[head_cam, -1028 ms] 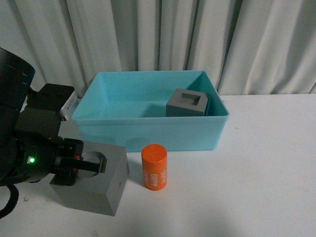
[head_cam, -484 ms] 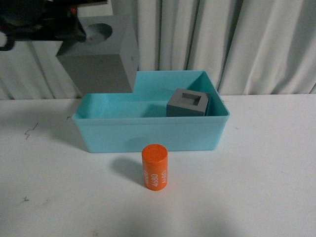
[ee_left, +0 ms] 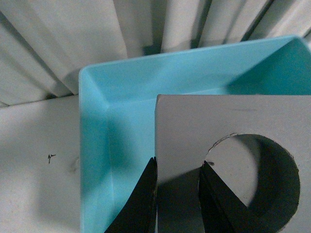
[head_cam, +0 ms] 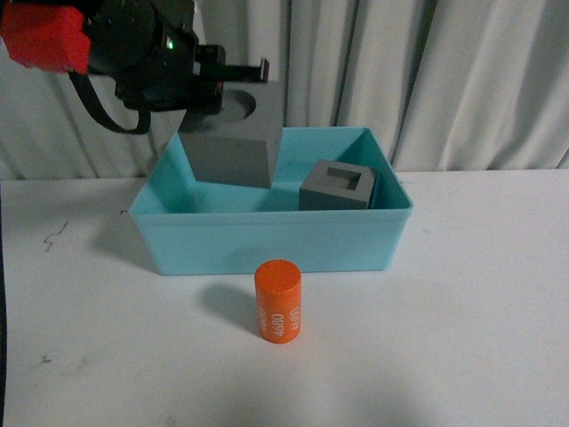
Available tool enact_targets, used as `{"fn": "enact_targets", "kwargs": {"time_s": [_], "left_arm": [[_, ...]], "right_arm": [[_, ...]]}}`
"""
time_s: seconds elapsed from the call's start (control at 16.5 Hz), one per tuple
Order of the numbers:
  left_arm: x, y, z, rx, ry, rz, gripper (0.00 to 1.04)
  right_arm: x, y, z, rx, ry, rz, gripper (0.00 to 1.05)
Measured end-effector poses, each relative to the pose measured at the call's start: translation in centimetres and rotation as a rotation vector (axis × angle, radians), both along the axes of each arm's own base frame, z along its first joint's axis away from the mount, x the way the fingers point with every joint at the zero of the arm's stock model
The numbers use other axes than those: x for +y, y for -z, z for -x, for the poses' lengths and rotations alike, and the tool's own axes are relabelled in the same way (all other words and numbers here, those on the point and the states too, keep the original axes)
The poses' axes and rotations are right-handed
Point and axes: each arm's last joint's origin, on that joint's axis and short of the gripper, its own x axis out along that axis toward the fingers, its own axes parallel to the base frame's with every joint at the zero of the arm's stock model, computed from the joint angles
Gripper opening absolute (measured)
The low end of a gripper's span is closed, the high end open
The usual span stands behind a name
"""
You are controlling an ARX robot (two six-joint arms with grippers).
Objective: Place gray and orange parts in blue box
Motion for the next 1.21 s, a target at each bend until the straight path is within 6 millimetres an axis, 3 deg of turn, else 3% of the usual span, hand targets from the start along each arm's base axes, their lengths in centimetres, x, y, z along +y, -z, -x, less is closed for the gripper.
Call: {"fn": "enact_targets", "kwargs": {"time_s": [0.18, 0.42, 0.73, 0.97, 1.09, 1.15, 1.21], "left_arm": [[1.0, 2.7, -1.3, 0.041, -0.031, -0.058, 0.19], [2.0, 4.6, -2.3, 0.068, -0.057, -0.093, 0.19], [2.5, 5.2, -2.5, 0.082, -0.062, -0.098, 0.2], [2.3, 5.0, -1.6, 0.096, -0.047, -0.052, 0.73], [2.7, 3.6, -0.5, 0.074, -0.037, -0.007, 0.91], [3.7, 1.5, 1.4, 0.057, -0.035, 0.056, 0.99], [4.8, 0.0, 3.1, 0.025, -0.032, 0.116, 0.97]], "right_arm": [[0.0, 0.0, 0.0, 0.0, 0.0, 0.0, 0.98], [0.0, 0.0, 0.0, 0.0, 0.0, 0.0, 0.98], [0.0, 0.0, 0.0, 0.0, 0.0, 0.0, 0.98], [0.0, 0.0, 0.0, 0.0, 0.0, 0.0, 0.98], [0.0, 0.0, 0.0, 0.0, 0.0, 0.0, 0.98], [0.0, 0.0, 0.0, 0.0, 0.0, 0.0, 0.98], [0.0, 0.0, 0.0, 0.0, 0.0, 0.0, 0.98]]}}
